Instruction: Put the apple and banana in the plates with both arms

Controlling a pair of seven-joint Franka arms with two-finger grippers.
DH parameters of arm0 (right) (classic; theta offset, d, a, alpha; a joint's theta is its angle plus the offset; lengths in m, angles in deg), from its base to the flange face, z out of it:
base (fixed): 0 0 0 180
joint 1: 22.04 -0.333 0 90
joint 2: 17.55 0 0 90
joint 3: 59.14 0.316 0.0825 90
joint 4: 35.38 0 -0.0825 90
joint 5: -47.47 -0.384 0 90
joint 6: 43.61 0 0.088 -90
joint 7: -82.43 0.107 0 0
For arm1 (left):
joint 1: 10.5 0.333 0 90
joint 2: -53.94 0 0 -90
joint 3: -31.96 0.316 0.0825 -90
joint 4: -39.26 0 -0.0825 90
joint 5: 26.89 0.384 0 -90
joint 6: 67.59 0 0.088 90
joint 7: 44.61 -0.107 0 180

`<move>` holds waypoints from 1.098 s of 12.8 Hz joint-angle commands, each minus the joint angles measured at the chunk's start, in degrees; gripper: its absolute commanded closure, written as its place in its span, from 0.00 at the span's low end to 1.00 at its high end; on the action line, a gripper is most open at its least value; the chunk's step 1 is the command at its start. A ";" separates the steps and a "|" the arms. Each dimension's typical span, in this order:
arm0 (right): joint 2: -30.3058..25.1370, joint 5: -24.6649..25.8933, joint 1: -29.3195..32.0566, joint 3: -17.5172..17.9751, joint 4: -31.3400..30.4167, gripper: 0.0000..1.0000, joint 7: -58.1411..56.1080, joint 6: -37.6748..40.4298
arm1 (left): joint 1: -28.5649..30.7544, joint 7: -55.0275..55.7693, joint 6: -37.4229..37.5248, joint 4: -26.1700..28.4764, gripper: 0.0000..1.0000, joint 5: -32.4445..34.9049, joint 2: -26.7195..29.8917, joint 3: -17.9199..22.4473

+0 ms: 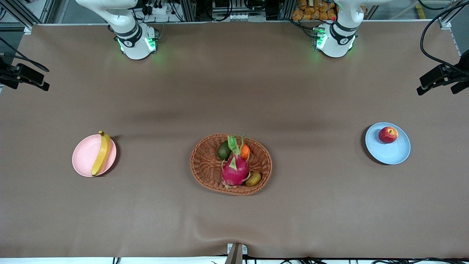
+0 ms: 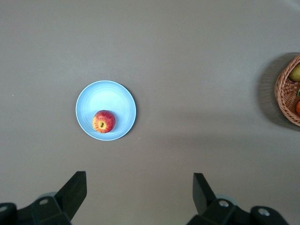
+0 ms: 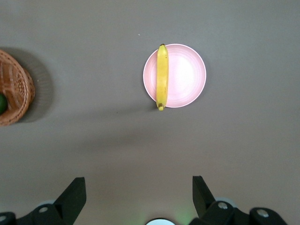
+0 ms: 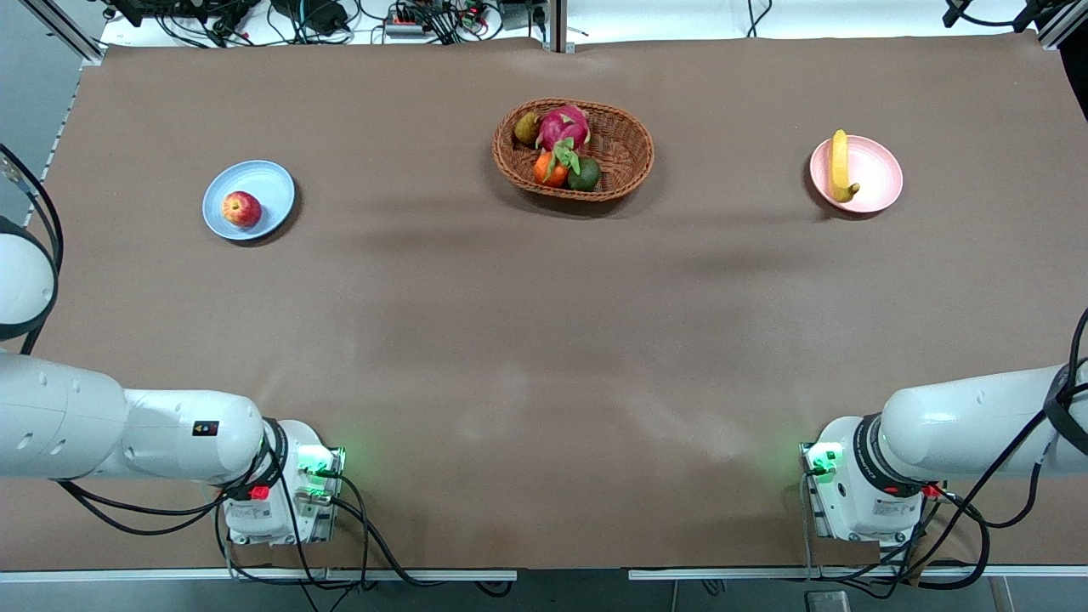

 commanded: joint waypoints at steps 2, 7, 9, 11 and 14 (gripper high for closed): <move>1.60 -0.10 -1.41 0.33 2.62 0.00 2.29 1.23 | 0.75 0.38 0.37 -0.31 0.00 -0.51 0.36 -0.71; 1.69 0.17 -1.16 0.15 2.19 0.00 0.80 0.79 | 0.40 0.63 0.54 -0.66 0.00 -0.51 0.18 -0.62; 2.04 0.34 -0.98 0.07 2.18 0.00 -1.75 0.09 | 0.40 0.64 0.63 -0.58 0.00 -0.51 0.18 -0.62; 2.13 0.43 -0.98 0.07 2.10 0.00 -2.46 -0.18 | 0.66 0.20 0.63 -0.58 0.00 -0.33 0.18 -0.62; 2.13 0.52 -0.98 0.07 2.10 0.00 -2.64 -0.09 | 0.75 0.20 0.63 -0.84 0.00 -0.16 0.10 -0.44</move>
